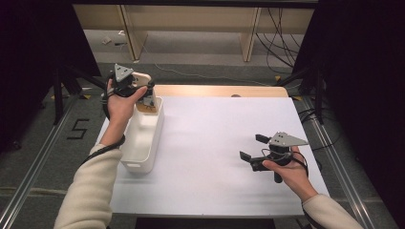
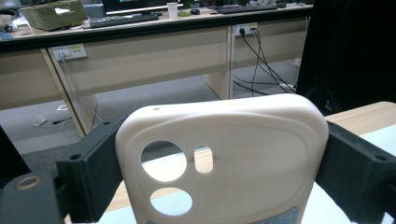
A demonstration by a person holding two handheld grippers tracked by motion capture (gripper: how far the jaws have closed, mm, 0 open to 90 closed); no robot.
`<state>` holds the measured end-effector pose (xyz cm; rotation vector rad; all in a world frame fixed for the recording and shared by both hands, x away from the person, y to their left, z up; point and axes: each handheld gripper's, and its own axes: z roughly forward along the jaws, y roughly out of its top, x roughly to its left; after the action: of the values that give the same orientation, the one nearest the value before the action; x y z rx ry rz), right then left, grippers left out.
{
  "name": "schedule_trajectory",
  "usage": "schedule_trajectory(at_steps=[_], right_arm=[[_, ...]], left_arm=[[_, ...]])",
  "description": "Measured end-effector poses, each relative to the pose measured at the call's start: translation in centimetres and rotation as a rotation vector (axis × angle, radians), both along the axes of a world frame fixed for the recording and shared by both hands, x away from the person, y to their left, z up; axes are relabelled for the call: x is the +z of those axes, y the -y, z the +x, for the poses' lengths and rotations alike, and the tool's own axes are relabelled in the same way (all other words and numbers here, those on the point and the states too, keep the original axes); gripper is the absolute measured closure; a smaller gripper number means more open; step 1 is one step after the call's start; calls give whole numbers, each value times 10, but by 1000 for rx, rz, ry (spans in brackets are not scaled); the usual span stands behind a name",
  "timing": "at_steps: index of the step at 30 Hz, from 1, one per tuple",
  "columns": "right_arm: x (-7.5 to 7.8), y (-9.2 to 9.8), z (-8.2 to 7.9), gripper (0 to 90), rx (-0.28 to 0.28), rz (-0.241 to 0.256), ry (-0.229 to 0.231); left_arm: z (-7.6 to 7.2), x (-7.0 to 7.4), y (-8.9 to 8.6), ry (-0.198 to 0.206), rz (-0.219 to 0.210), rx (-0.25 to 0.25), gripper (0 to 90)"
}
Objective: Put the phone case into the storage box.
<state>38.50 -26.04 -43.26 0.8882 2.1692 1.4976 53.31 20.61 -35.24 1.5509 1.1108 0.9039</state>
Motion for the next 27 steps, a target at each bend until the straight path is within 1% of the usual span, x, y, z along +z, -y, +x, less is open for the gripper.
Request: schedule_trajectory(at_steps=[13,17,27], right_arm=[[0,0,0,72,1,0,0],[0,0,0,72,2,0,0],[0,0,0,73,1,0,1]], left_arm=[[4,-3,0,-14,7,5,100],[5,-3,0,-17,3,5,100],[10,-6,2,-29,12,5,100]])
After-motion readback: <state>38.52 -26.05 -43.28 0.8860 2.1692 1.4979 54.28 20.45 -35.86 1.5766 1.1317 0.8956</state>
